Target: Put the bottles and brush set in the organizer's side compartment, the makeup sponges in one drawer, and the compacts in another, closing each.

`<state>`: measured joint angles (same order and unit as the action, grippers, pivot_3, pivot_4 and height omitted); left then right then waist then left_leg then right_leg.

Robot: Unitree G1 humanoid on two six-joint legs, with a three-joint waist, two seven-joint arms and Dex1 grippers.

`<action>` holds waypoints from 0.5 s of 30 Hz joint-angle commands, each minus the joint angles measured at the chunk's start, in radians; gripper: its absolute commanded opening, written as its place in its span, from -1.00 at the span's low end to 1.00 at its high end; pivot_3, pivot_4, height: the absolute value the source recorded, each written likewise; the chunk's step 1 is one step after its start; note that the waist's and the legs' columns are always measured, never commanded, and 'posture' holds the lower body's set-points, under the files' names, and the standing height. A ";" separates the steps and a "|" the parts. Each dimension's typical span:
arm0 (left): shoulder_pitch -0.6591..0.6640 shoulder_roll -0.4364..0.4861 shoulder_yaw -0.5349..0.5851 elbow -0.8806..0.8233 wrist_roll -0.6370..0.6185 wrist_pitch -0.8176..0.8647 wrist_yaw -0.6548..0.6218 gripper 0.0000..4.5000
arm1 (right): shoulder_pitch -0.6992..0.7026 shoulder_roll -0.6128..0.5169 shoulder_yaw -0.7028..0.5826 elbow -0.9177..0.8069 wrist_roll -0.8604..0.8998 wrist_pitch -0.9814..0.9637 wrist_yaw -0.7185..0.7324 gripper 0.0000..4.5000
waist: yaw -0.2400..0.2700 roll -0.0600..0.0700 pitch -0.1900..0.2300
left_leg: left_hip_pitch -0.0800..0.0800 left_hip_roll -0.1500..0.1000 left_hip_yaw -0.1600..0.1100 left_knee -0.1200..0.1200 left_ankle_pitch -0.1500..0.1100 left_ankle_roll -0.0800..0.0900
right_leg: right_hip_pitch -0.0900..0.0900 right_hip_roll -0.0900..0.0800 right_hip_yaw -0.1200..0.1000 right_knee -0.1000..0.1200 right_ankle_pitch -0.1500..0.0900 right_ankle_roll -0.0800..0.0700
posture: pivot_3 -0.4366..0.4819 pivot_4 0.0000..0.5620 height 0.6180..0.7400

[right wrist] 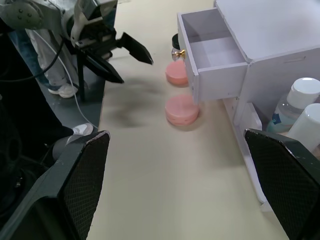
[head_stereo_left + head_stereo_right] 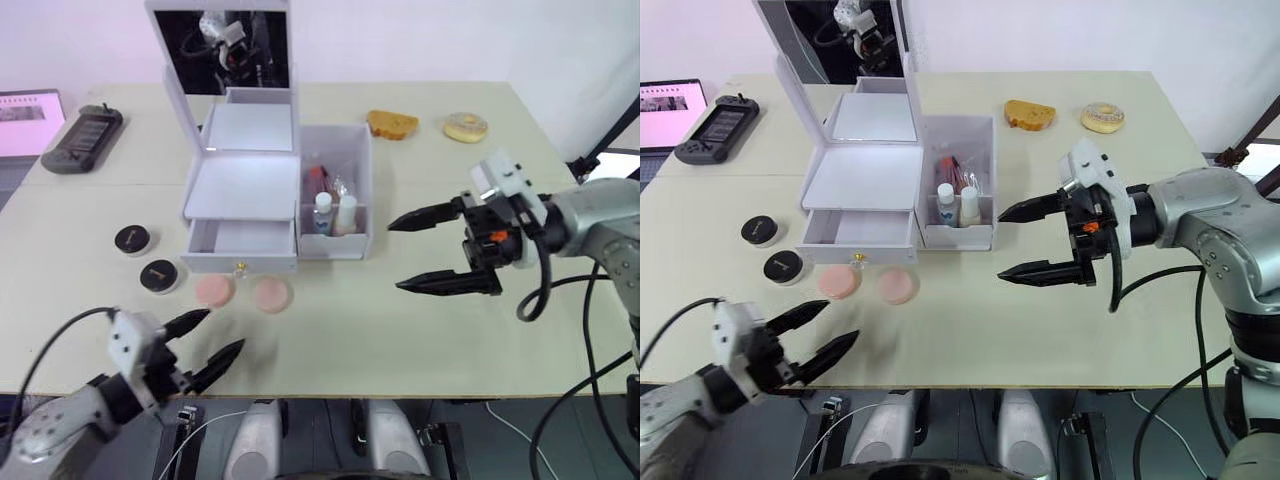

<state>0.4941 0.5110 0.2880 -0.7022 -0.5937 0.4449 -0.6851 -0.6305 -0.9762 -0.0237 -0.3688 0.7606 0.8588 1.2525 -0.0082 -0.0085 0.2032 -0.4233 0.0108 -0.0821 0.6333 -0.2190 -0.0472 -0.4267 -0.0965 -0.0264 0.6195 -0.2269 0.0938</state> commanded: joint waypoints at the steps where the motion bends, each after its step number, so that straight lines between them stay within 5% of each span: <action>1: -0.008 -0.008 -0.024 -0.026 0.015 -0.002 0.041 0.95 | -0.021 -0.014 -0.026 -0.023 0.019 0.001 -0.006 1.00 | -0.003 0.000 0.000 | 0.000 0.000 0.000 0.000 0.000 0.000 | 0.000 0.000 0.000 0.000 0.000 0.000 | -0.05 -0.47 1.00; 15: -0.158 -0.140 -0.085 -0.112 0.025 -0.008 0.267 0.95 | -0.053 0.009 -0.012 -0.014 0.012 -0.019 -0.038 1.00 | 0.000 0.000 0.000 | 0.001 0.003 0.000 0.001 0.000 0.000 | 0.001 0.003 0.000 0.000 0.004 -0.004 | -0.05 -0.47 1.00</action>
<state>0.3419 0.3800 0.2183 -0.7696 -0.5812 0.4452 -0.4497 -0.6642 -0.9686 -0.0164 -0.3691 0.7675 0.8542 1.2182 -0.0083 -0.0085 0.2028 -0.4219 0.0133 -0.0819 0.6339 -0.2188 -0.0470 -0.4258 -0.0934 -0.0258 0.6197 -0.2228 0.0899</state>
